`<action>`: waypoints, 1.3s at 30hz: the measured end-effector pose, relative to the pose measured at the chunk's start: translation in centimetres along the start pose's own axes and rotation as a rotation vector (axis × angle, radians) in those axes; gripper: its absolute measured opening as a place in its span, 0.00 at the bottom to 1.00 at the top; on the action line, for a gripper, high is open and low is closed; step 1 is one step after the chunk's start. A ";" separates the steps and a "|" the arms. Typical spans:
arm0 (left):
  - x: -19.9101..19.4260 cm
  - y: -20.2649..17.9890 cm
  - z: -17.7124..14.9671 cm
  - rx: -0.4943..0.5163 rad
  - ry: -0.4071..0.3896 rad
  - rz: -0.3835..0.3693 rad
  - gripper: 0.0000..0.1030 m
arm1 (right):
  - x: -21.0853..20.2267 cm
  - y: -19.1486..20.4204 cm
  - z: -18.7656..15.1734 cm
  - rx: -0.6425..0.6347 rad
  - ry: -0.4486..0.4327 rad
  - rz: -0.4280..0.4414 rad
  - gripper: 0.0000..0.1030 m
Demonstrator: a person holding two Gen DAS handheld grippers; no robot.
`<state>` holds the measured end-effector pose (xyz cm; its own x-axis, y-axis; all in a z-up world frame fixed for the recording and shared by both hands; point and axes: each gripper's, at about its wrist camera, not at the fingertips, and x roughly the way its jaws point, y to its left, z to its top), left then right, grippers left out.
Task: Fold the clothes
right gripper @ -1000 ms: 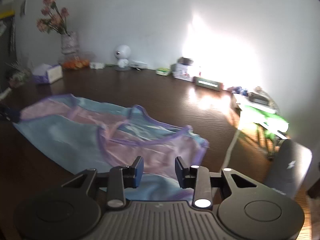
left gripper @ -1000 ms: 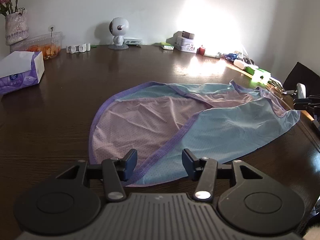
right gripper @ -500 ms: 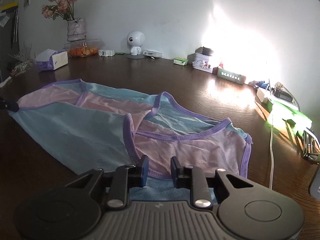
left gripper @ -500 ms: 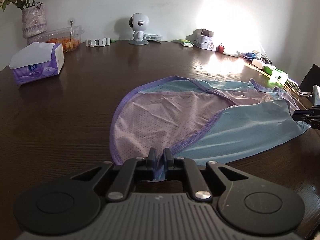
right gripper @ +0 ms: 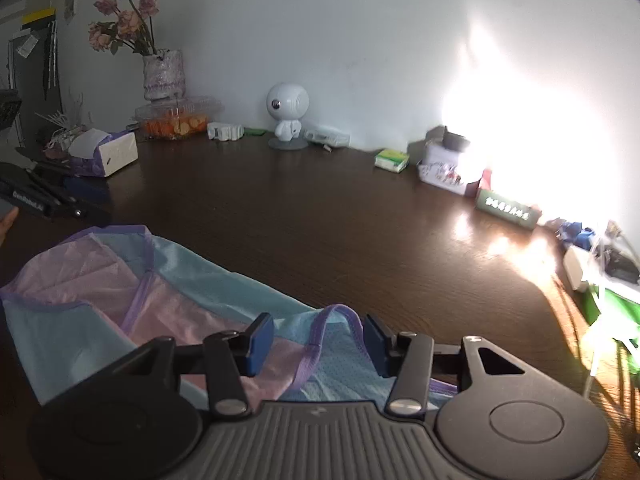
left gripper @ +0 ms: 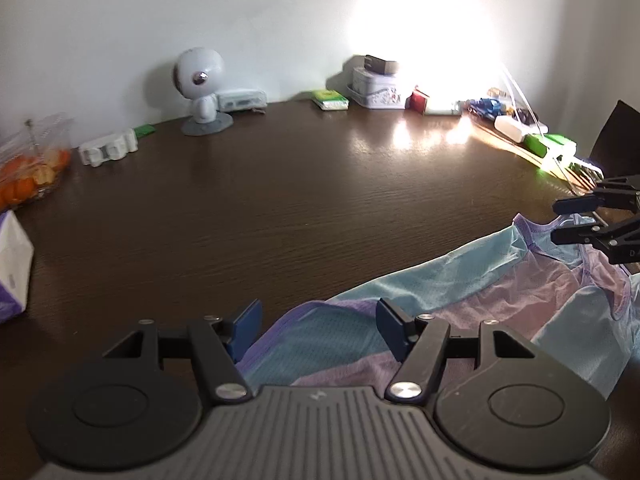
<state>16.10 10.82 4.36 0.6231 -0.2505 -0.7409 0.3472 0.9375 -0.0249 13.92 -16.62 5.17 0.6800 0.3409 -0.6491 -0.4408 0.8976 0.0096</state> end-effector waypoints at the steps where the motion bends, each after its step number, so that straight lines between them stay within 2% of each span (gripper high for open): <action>1: 1.0 -0.2 0.2 0.010 0.012 -0.003 0.63 | 0.9 -0.3 0.4 0.015 0.010 -0.014 0.45; 4: 2.9 -0.3 0.4 0.019 0.024 0.030 0.53 | 3.0 -0.7 0.8 0.023 0.053 -0.025 0.45; 6: 3.6 0.0 0.3 0.020 0.038 0.027 0.29 | 4.3 -1.0 0.9 0.026 0.083 -0.027 0.43; 8: 4.0 0.2 0.1 0.026 0.045 0.023 0.20 | 5.0 -1.1 0.6 0.018 0.102 -0.031 0.41; 10: 3.9 0.2 -0.2 0.030 0.034 0.021 0.19 | 5.2 -1.1 0.1 0.019 0.103 -0.018 0.36; 11: 3.8 0.2 -0.3 0.035 0.031 0.021 0.18 | 5.0 -1.1 -0.1 0.030 0.096 -0.008 0.28; 14: 3.5 0.0 -0.4 0.046 0.030 0.016 0.15 | 4.7 -0.9 -0.4 0.033 0.090 -0.003 0.13; 17: 2.8 0.6 0.0 -0.005 0.028 -0.011 0.19 | 4.6 -0.6 -0.4 0.025 0.085 -0.007 0.09; 19: 2.2 1.1 0.2 -0.039 0.015 -0.031 0.26 | 4.6 -0.5 -0.4 0.023 0.083 -0.009 0.08; 21: 1.8 1.5 0.4 -0.066 0.009 -0.049 0.39 | 4.6 -0.5 -0.3 0.021 0.083 -0.010 0.08; 23: 2.3 0.9 0.1 -0.036 0.029 -0.041 0.39 | 4.6 -0.6 -0.3 0.024 0.082 -0.009 0.08; 25: 2.9 -0.2 -0.5 0.016 0.043 -0.015 0.33 | 4.5 -0.7 -0.3 0.030 0.079 -0.007 0.08; 29: 3.0 -0.9 -0.8 0.048 0.021 0.012 0.04 | 4.4 -0.5 -0.5 0.028 0.072 -0.010 0.06; 33: 2.5 -1.2 -0.8 0.061 -0.006 0.040 0.04 | 3.9 -0.1 -0.5 0.026 0.039 -0.027 0.04; 39: -0.6 -2.7 -1.1 0.102 -0.071 0.084 0.04 | 0.6 0.8 -0.2 0.001 -0.042 -0.021 0.03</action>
<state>14.01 8.69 4.15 0.6997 -0.1915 -0.6883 0.3584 0.9275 0.1064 13.87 -15.72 4.60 0.7131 0.3335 -0.6166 -0.4255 0.9049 -0.0026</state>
